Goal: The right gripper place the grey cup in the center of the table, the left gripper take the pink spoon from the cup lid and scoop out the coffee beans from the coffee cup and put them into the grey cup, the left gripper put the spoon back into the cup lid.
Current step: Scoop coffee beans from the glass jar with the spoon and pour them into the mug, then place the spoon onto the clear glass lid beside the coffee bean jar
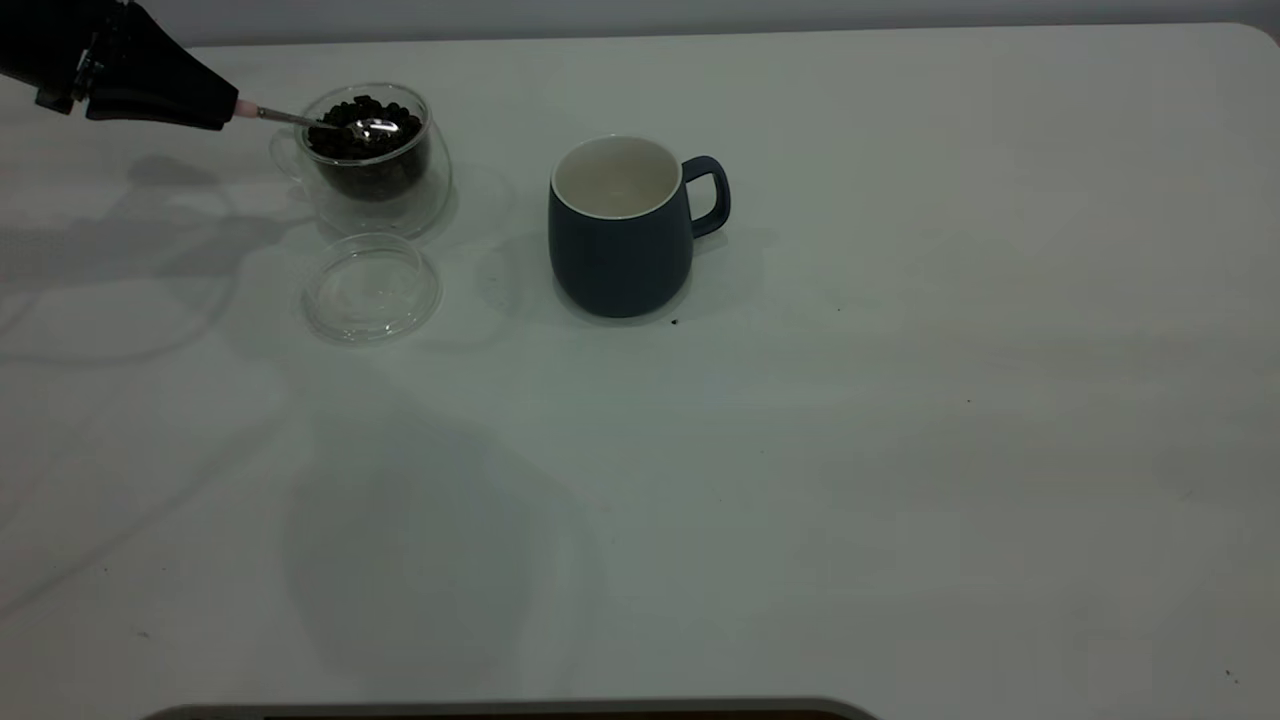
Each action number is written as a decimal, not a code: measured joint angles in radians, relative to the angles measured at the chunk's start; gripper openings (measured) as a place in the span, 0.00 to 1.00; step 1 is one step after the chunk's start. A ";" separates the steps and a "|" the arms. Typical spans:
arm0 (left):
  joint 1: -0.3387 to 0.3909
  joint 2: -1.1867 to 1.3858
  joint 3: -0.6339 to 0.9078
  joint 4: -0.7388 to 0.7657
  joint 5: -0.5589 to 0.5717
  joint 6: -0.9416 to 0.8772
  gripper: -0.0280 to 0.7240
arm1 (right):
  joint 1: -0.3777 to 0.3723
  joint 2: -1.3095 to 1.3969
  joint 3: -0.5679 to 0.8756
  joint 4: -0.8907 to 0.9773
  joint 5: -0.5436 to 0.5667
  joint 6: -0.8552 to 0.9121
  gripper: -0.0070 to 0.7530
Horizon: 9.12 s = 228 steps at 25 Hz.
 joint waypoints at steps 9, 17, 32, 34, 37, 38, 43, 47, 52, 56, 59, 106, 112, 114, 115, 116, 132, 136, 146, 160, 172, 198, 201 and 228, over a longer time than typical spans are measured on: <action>0.000 0.016 0.000 0.012 0.026 -0.130 0.20 | 0.000 0.000 0.000 0.000 0.000 0.000 0.50; 0.000 0.018 0.000 0.003 0.031 -0.203 0.20 | 0.000 0.000 0.000 0.000 0.000 0.000 0.50; 0.069 0.019 0.000 -0.076 0.083 -0.220 0.20 | 0.000 0.000 0.000 0.000 0.000 0.000 0.50; 0.076 0.019 0.000 -0.075 0.093 -0.221 0.20 | 0.000 0.000 0.000 0.000 0.000 0.000 0.50; 0.083 0.019 0.000 -0.074 0.102 -0.222 0.20 | 0.000 0.000 0.000 0.000 0.000 0.000 0.50; 0.083 0.019 0.000 -0.074 0.104 -0.222 0.20 | 0.000 0.000 0.000 0.000 0.000 -0.001 0.50; 0.083 0.019 0.000 -0.074 0.108 -0.223 0.20 | 0.000 0.000 0.000 0.000 0.000 0.000 0.50; 0.083 0.019 0.000 -0.075 0.110 -0.222 0.20 | 0.000 0.000 0.000 0.000 0.000 0.000 0.50; 0.083 0.051 0.000 -0.093 0.121 -0.222 0.20 | 0.000 0.000 0.000 0.000 0.000 0.000 0.50; 0.083 0.074 0.000 -0.105 0.144 -0.222 0.20 | 0.000 0.000 0.000 0.000 0.000 0.000 0.50; 0.083 0.075 0.000 -0.105 0.146 -0.222 0.20 | 0.000 0.000 0.000 0.000 0.000 -0.001 0.50; 0.099 0.076 0.000 -0.198 0.172 -0.203 0.20 | 0.000 0.000 0.000 0.000 0.000 0.000 0.50; 0.099 0.076 0.000 -0.198 0.172 -0.222 0.20 | 0.000 0.000 0.000 0.000 0.000 0.000 0.50; 0.099 0.076 0.000 -0.198 0.172 -0.229 0.20 | 0.000 0.000 0.000 0.000 0.000 0.000 0.50; 0.099 0.076 0.000 -0.198 0.172 -0.233 0.20 | 0.000 0.000 0.000 0.000 0.000 0.000 0.50; 0.099 0.076 0.000 -0.198 0.172 -0.238 0.20 | 0.000 0.000 0.000 0.000 0.000 0.000 0.50; 0.099 0.075 0.000 -0.198 0.172 -0.288 0.20 | 0.000 0.000 0.000 0.000 0.000 0.000 0.50; 0.099 0.047 0.000 -0.194 0.172 -0.290 0.20 | 0.000 0.000 0.000 0.000 0.000 -0.001 0.50; 0.068 0.025 0.000 -0.182 0.178 -0.316 0.20 | 0.000 0.000 0.000 0.000 0.000 0.000 0.50; -0.089 0.025 0.000 -0.182 0.178 -0.316 0.20 | 0.000 0.000 0.000 0.000 0.000 0.000 0.50; -0.194 0.025 0.000 -0.189 0.178 -0.315 0.20 | 0.000 0.000 0.000 0.000 0.000 0.000 0.50; -0.295 0.025 0.000 -0.069 0.166 0.039 0.20 | 0.000 0.000 0.000 0.000 0.000 -0.001 0.50; -0.310 0.025 0.000 -0.069 0.132 0.115 0.20 | 0.000 0.000 0.000 0.000 0.000 -0.001 0.50; -0.252 -0.143 0.000 -0.050 0.159 0.190 0.20 | 0.000 0.000 0.000 0.000 0.000 0.000 0.50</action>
